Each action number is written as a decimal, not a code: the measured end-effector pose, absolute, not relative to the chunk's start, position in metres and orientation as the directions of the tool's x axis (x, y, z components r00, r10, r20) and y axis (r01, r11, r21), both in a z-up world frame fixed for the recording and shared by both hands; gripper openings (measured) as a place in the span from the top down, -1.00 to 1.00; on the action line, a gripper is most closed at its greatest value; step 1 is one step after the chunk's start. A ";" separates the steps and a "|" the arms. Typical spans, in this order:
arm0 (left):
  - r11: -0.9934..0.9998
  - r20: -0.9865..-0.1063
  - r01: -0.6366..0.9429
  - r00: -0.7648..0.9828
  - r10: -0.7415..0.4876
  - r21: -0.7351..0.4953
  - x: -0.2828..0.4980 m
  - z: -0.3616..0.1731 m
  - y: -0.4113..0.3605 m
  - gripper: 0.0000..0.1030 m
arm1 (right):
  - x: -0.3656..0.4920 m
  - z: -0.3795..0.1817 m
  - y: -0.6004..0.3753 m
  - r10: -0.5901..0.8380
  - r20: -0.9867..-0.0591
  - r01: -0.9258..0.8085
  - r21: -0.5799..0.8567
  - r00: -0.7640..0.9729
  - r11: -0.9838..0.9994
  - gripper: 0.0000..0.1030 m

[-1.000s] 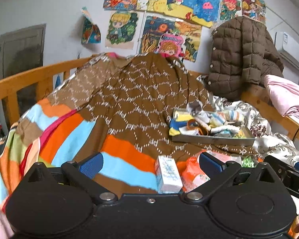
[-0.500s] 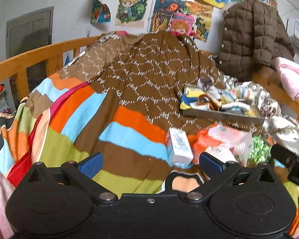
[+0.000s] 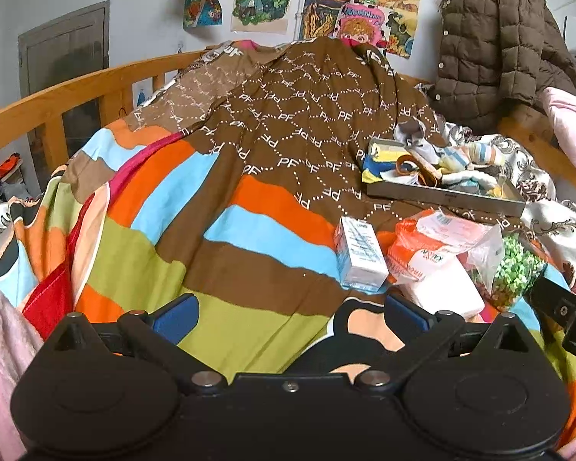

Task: Organize soft objects

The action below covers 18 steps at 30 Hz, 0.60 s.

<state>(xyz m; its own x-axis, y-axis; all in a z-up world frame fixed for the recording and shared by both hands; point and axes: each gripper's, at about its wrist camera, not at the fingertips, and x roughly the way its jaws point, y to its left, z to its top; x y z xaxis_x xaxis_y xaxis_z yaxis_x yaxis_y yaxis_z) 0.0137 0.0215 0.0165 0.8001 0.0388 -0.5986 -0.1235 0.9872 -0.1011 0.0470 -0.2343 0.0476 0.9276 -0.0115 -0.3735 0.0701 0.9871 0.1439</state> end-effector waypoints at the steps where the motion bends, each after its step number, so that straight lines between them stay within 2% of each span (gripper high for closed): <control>1: 0.988 -0.600 -0.123 0.799 0.041 -0.097 0.013 0.016 0.021 -0.98 | 0.048 0.047 -0.234 -0.014 -0.379 0.073 0.142 0.925 0.987 -0.99; 18: 0.989 -0.603 -0.134 0.795 0.070 -0.062 0.015 0.014 0.018 -0.98 | 0.062 0.038 -0.238 -0.022 -0.432 0.087 0.132 0.902 0.987 -0.99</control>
